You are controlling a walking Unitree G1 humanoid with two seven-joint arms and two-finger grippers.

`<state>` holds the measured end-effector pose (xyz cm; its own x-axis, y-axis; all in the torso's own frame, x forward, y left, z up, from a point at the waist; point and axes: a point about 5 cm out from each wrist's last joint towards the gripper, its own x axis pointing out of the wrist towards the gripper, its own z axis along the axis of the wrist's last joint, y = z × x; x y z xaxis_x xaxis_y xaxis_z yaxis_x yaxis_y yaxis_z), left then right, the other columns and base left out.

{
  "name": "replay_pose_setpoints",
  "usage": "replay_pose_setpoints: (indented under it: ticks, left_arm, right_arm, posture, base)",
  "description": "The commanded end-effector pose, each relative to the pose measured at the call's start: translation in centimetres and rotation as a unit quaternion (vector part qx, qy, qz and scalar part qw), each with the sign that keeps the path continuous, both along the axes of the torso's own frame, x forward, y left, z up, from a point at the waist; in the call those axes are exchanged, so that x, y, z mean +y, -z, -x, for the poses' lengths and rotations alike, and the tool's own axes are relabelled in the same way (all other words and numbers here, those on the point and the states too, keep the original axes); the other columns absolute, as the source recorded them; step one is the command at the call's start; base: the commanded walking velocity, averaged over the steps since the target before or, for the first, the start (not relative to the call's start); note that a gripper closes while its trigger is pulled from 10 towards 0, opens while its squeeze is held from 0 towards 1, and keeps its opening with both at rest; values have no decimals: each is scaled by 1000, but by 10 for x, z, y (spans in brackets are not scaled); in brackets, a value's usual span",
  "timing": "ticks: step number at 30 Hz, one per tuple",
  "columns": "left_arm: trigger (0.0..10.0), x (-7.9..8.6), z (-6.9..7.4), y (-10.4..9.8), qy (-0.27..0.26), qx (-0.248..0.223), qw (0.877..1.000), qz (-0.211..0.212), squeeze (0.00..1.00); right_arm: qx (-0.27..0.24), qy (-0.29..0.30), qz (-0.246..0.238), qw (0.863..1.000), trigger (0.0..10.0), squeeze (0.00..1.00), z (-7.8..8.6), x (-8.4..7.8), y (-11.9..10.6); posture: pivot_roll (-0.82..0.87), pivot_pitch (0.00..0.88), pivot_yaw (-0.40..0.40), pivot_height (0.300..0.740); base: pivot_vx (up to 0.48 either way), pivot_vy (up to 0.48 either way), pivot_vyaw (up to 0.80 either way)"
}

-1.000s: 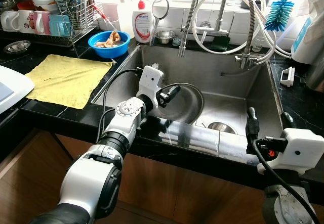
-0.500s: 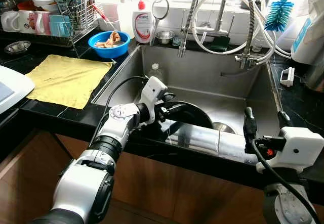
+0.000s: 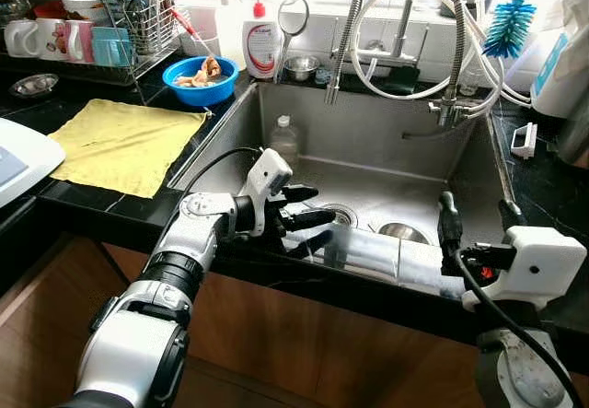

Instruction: Kitchen organization

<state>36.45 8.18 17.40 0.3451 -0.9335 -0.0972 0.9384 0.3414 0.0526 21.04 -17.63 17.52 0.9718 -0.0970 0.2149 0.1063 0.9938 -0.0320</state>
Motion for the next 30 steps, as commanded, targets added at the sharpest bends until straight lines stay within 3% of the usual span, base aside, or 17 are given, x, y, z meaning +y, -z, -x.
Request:
replay_pose_setpoints:
  ticks: [1,7,11,12,15,16,17,18,22,23,25,27,28,30]
  left_arm:
    - [10000,2,1,-4,-1,-7,1000,7,0]
    - [10000,-2,-4,-10,-45,-14,998,38,0]
    - [10000,1,-15,-19,-155,-41,984,81,0]
    - [10000,1,-15,-19,-155,-41,984,81,0]
    - [10000,13,-21,-29,-269,-77,951,131,0]
    - [10000,13,-21,-29,-269,-77,951,131,0]
    - [10000,19,-23,-32,-308,-87,936,144,0]
    - [10000,19,-23,-32,-308,-87,936,144,0]
    - [10000,54,-19,-39,-405,-162,889,142,0]
    - [10000,54,-19,-39,-405,-162,889,142,0]
    - [10000,71,-16,-42,-434,-180,871,143,0]
    - [10000,87,-13,-38,-459,-194,858,123,0]
    - [10000,87,-13,-38,-459,-194,858,123,0]
    - [10000,109,-6,-29,-483,-201,848,90,0]
  right_arm:
    - [11,-3,-1,1000,10000,0,-2,1,3]
    - [10,-1,-1,1000,10000,0,-2,0,3]
    - [4,6,0,1000,10000,0,-3,-1,1]
    - [4,6,0,1000,10000,0,-3,-1,1]
    - [-9,17,-3,1000,10000,0,-6,-4,-3]
    - [-9,17,-3,1000,10000,0,-6,-4,-3]
    - [-16,18,-4,1000,10000,0,-7,-5,-5]
    - [-16,18,-4,1000,10000,0,-7,-5,-5]
    - [-32,16,2,999,10000,0,-16,-6,-12]
    - [-32,16,2,999,10000,0,-16,-6,-12]
    - [-36,14,6,999,10000,0,-19,-6,-14]
    - [-37,15,7,999,10000,0,-20,-6,-15]
    - [-37,15,7,999,10000,0,-20,-6,-15]
    - [-35,16,13,999,10000,0,-20,-9,-15]
  posture:
    - [-42,0,10,740]
    - [-43,0,10,740]
    - [-49,0,14,740]
    - [-49,0,14,740]
    - [-52,0,16,740]
    - [-52,0,16,740]
    - [-52,0,15,740]
    - [-52,0,15,740]
    - [-57,0,9,740]
    - [-57,0,9,740]
    - [-57,0,6,740]
    - [-55,0,5,740]
    - [-55,0,5,740]
    - [-53,0,-2,740]
  base:
    - [0,0,0]
    - [0,0,0]
    - [0,0,0]
    - [0,0,0]
    - [0,0,0]
    - [0,0,0]
    - [0,0,0]
    - [0,0,0]
    - [0,0,0]
    - [0,0,0]
    - [0,0,0]
    - [0,0,0]
    - [0,0,0]
    - [0,0,0]
